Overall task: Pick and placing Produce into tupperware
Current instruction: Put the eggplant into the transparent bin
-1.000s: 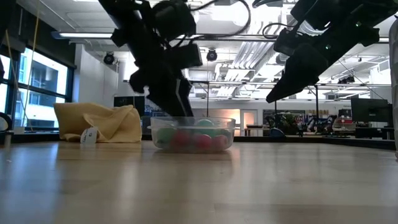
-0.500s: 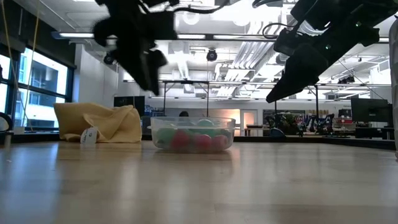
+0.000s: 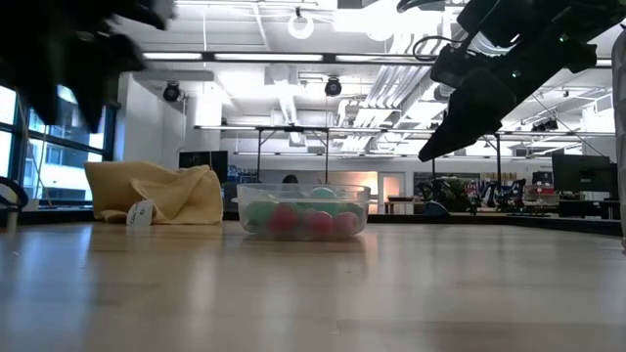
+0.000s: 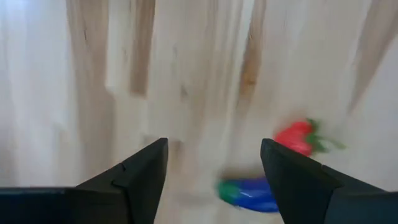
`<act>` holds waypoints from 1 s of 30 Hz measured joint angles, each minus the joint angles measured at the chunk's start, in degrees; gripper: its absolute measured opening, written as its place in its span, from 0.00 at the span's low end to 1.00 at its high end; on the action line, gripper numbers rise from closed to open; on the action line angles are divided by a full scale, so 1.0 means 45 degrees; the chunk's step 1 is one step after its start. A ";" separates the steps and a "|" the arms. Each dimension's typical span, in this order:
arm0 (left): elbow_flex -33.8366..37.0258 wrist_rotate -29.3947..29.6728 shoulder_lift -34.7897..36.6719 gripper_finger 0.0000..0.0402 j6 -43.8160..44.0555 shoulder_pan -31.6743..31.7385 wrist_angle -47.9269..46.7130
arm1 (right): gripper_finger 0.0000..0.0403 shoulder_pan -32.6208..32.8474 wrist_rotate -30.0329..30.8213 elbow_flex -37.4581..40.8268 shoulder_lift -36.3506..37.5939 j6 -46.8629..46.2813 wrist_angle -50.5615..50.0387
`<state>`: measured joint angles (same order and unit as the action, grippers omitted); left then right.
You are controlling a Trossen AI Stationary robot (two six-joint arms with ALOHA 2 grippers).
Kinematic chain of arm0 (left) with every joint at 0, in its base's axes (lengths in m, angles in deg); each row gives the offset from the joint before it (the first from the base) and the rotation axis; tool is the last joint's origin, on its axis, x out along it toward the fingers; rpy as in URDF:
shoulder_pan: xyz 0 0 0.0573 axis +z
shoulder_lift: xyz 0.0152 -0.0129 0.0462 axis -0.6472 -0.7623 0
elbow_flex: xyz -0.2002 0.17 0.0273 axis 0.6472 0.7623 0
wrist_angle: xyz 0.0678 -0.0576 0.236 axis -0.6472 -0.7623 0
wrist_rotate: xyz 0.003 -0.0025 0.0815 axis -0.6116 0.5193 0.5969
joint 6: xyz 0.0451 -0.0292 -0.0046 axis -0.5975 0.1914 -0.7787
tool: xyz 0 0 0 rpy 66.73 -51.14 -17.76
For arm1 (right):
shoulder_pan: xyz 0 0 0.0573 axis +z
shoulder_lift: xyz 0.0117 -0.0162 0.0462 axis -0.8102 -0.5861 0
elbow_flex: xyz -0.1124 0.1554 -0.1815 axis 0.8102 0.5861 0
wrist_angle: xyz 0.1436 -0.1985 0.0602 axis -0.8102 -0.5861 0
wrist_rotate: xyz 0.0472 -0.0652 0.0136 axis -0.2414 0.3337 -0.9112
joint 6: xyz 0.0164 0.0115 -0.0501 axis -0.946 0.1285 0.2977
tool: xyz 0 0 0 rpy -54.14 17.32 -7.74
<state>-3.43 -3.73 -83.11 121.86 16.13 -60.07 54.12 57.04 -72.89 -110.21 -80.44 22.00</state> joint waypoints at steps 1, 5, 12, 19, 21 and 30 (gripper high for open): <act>0.0000 0.0084 0.0000 0.60 0.1200 -0.0399 -0.0096 | 0.44 0.0001 -0.0001 0.0000 0.0000 0.0000 -0.0008; 0.0000 0.0816 0.0000 0.55 0.5067 -0.1685 -0.0218 | 0.44 0.0002 -0.0001 0.0000 0.0003 -0.0003 -0.0003; 0.0000 0.1975 0.0083 0.53 0.8983 -0.2591 -0.0503 | 0.44 0.0002 -0.0002 0.0000 -0.0001 0.0001 -0.0006; 0.0000 0.1830 0.0083 0.53 1.5229 -0.2536 -0.0488 | 0.44 -0.0002 -0.0005 0.0000 0.0004 0.0001 0.0002; 0.0000 0.1693 0.0083 0.54 1.6490 -0.2542 -0.0419 | 0.44 -0.0003 0.0000 0.0000 -0.0001 -0.0004 -0.0003; 0.0000 -0.2086 0.0083 0.54 2.1429 -0.2542 -0.0058 | 0.44 -0.0003 -0.0005 0.0000 -0.0001 0.0001 0.0002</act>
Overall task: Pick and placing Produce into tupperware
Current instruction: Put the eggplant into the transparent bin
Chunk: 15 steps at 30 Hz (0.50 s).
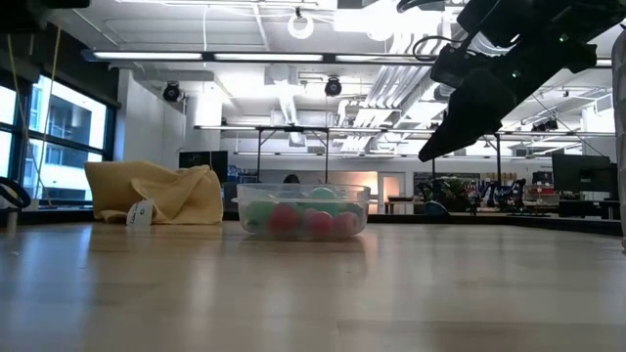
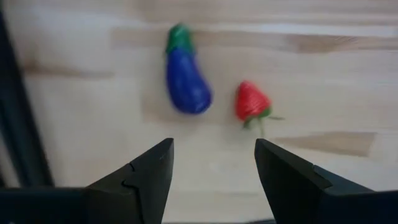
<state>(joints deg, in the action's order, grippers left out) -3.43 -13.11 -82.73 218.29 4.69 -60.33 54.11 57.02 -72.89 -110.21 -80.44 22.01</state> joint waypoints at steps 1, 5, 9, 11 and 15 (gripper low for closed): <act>0.0000 -0.0282 0.0000 0.54 0.0327 0.0000 -0.0005 | 0.44 0.0002 0.0002 0.0000 0.0000 -0.0003 -0.0005; 0.0000 -0.1234 -0.0001 0.54 0.1501 0.0014 -0.0234 | 0.44 0.0005 0.0005 0.0000 0.0002 -0.0002 0.0000; 0.0005 -0.1287 -0.0140 0.53 0.2198 0.0010 -0.0187 | 0.44 0.0005 0.0000 0.0000 0.0002 -0.0003 -0.0002; 0.0000 -0.1362 -0.0407 0.54 0.2423 0.0010 -0.0092 | 0.44 0.0002 0.0000 0.0000 0.0000 -0.0005 0.0000; 0.0015 -0.1309 -0.0841 0.54 0.2496 0.0010 -0.0105 | 0.44 0.0005 0.0000 0.0000 0.0005 0.0000 -0.0005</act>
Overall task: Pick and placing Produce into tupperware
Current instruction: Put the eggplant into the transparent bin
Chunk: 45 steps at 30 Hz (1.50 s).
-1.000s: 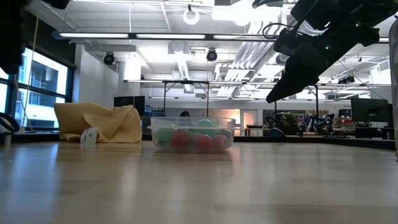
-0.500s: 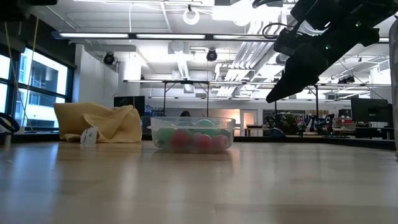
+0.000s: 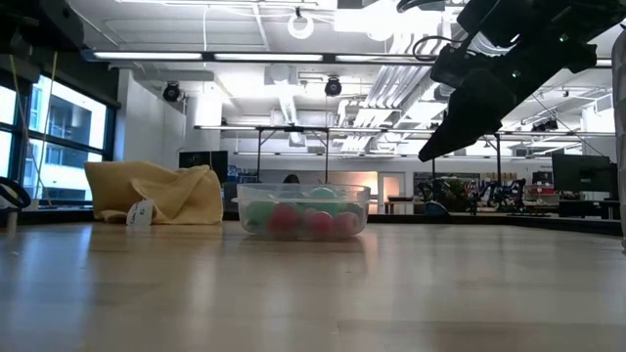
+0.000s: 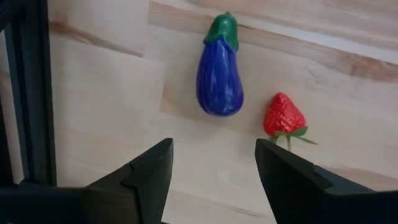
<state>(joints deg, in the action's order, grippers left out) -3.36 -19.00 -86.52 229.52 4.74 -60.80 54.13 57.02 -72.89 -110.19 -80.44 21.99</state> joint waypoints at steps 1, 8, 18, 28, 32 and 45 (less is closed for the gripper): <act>0.0000 0.0052 -0.0004 0.54 0.0000 0.0001 -0.0016 | 0.44 -0.0005 0.0005 0.0000 -0.0005 -0.0005 0.0005; 0.0459 -0.0235 -0.0004 0.54 -0.0358 0.0451 0.0276 | 0.44 -0.0004 0.0004 0.0000 -0.0005 0.0000 0.0005; 0.1759 -0.0059 -0.0004 0.54 -0.0218 0.0583 0.1803 | 0.44 -0.0003 0.0002 0.0000 -0.0005 -0.0003 0.0005; 0.2243 0.0037 -0.0004 0.54 -0.0180 0.0588 0.2465 | 0.44 -0.0005 0.0005 0.0000 -0.0005 -0.0005 0.0005; 0.2386 0.0064 -0.0004 0.56 -0.0185 0.0588 0.2616 | 0.44 -0.0001 0.0000 0.0000 -0.0005 0.0000 0.0005; 0.2900 0.0128 -0.0004 0.70 -0.0172 0.0583 0.3059 | 0.44 -0.0004 0.0001 0.0000 -0.0003 -0.0005 0.0004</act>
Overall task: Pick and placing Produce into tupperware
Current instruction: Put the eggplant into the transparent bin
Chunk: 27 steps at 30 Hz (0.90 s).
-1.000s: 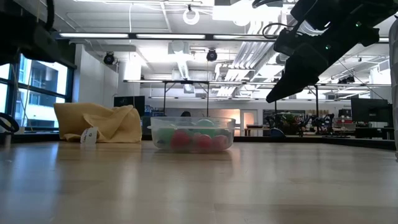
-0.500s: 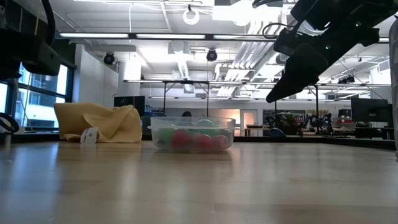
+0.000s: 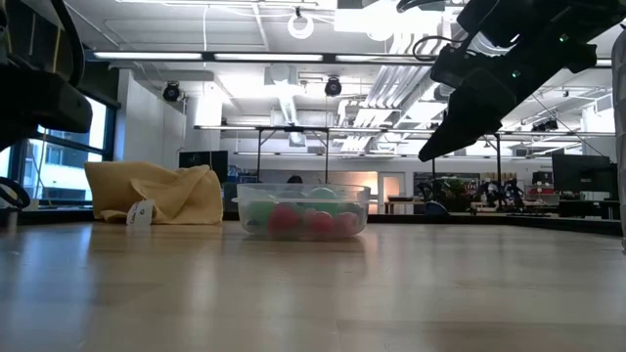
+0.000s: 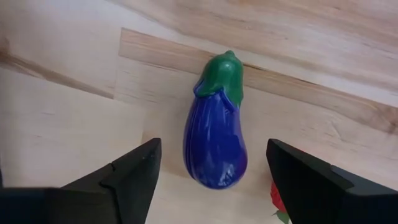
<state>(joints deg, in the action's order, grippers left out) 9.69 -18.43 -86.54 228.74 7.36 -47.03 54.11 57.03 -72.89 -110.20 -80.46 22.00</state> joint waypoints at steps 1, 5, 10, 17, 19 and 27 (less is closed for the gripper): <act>-0.0002 0.0001 0.0000 0.70 0.0032 0.0000 -0.0002 | 0.44 -0.0001 0.0003 0.0000 -0.0002 0.0005 0.0001; -0.0003 0.0001 0.0000 0.68 0.0099 0.0000 -0.0006 | 0.44 0.0003 -0.0001 0.0000 -0.0002 0.0001 0.0001; -0.0005 0.0001 -0.0075 0.67 0.0177 0.0000 -0.0006 | 0.44 0.0001 0.0003 0.0000 -0.0001 0.0000 0.0001; -0.0001 -0.0048 -0.0297 0.67 0.0355 -0.0010 -0.0063 | 0.44 -0.0001 0.0003 0.0000 -0.0002 0.0000 -0.0016; -0.0015 -0.0053 -0.0441 0.67 0.0362 -0.0010 0.0062 | 0.44 0.0002 0.0001 -0.0003 -0.0002 0.0002 -0.0060; -0.0015 -0.0077 -0.0647 0.67 0.0357 -0.0010 0.0174 | 0.44 0.0000 0.0003 -0.0005 0.0002 0.0005 -0.0074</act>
<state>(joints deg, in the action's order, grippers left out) 9.62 -18.77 -89.45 230.35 7.32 -46.25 54.11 57.04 -72.91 -110.19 -80.44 21.67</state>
